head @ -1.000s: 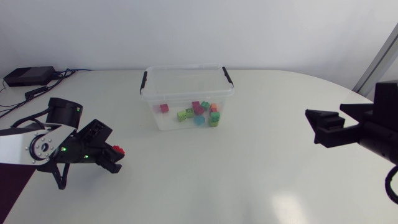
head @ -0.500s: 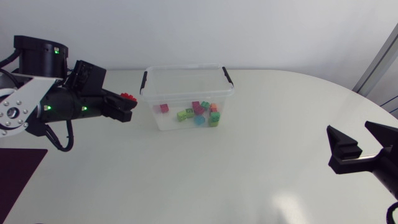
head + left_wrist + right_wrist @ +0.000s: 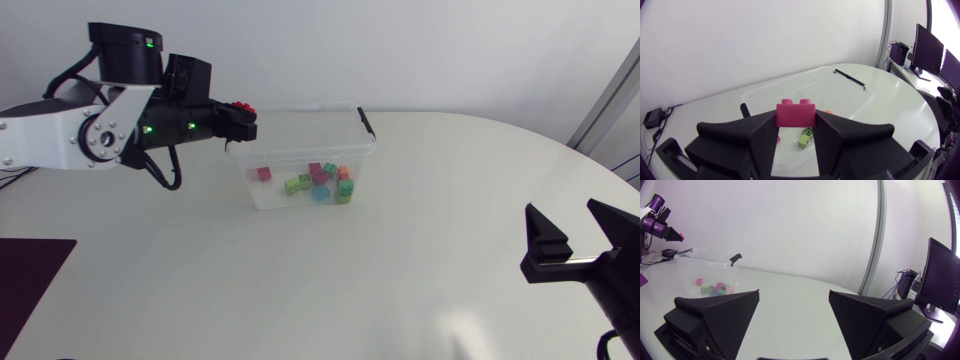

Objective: Pick up the duplo bricks and place them in the container

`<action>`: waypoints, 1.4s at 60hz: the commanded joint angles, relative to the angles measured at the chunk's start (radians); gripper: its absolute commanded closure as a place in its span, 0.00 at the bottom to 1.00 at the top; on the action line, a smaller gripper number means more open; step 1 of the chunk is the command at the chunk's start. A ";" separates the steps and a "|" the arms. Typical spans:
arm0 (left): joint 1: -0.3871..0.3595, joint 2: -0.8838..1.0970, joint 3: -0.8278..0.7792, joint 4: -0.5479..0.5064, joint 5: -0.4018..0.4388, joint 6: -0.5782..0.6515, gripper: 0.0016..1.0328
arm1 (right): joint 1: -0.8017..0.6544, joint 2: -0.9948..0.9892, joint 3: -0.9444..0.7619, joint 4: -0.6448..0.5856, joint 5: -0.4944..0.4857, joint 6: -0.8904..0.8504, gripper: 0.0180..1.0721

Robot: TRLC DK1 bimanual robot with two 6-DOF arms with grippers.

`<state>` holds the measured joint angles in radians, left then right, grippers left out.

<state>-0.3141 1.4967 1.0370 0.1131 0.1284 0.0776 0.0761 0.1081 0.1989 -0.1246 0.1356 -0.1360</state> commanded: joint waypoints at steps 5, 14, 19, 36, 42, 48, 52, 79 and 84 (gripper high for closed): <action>-0.014 0.137 0.107 0.051 -0.018 -0.021 0.79 | -0.010 -0.027 -0.058 0.033 0.006 -0.017 0.05; -0.013 0.249 0.187 0.088 -0.019 -0.016 0.73 | -0.015 -0.090 -0.102 0.033 0.006 -0.019 0.05; -0.005 0.292 0.218 0.092 -0.021 -0.016 0.26 | -0.015 -0.107 -0.127 0.036 0.006 -0.019 0.05; 0.081 0.155 0.141 0.092 -0.023 -0.025 0.04 | -0.022 -0.114 -0.161 0.046 0.006 -0.025 0.05; 0.109 0.066 0.075 0.092 -0.023 -0.024 0.04 | -0.022 -0.114 -0.161 0.045 -0.001 -0.025 0.05; 0.138 -0.079 -0.026 0.096 -0.023 -0.016 0.04 | -0.022 -0.114 -0.161 0.043 -0.002 -0.034 0.05; 0.153 -0.165 -0.080 0.099 -0.023 -0.004 0.04 | -0.022 -0.114 -0.161 0.040 -0.002 -0.040 0.05; 0.287 -0.744 -0.485 0.074 -0.024 0.079 0.04 | -0.015 -0.114 -0.156 0.013 -0.008 -0.043 0.05; 0.299 -0.856 -0.565 0.062 -0.024 0.087 0.04 | -0.015 -0.116 -0.156 0.005 -0.007 -0.045 0.05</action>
<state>-0.0261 0.7017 0.5308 0.1780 0.1032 0.1398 0.0616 0.0006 0.0593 -0.1081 0.1314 -0.1654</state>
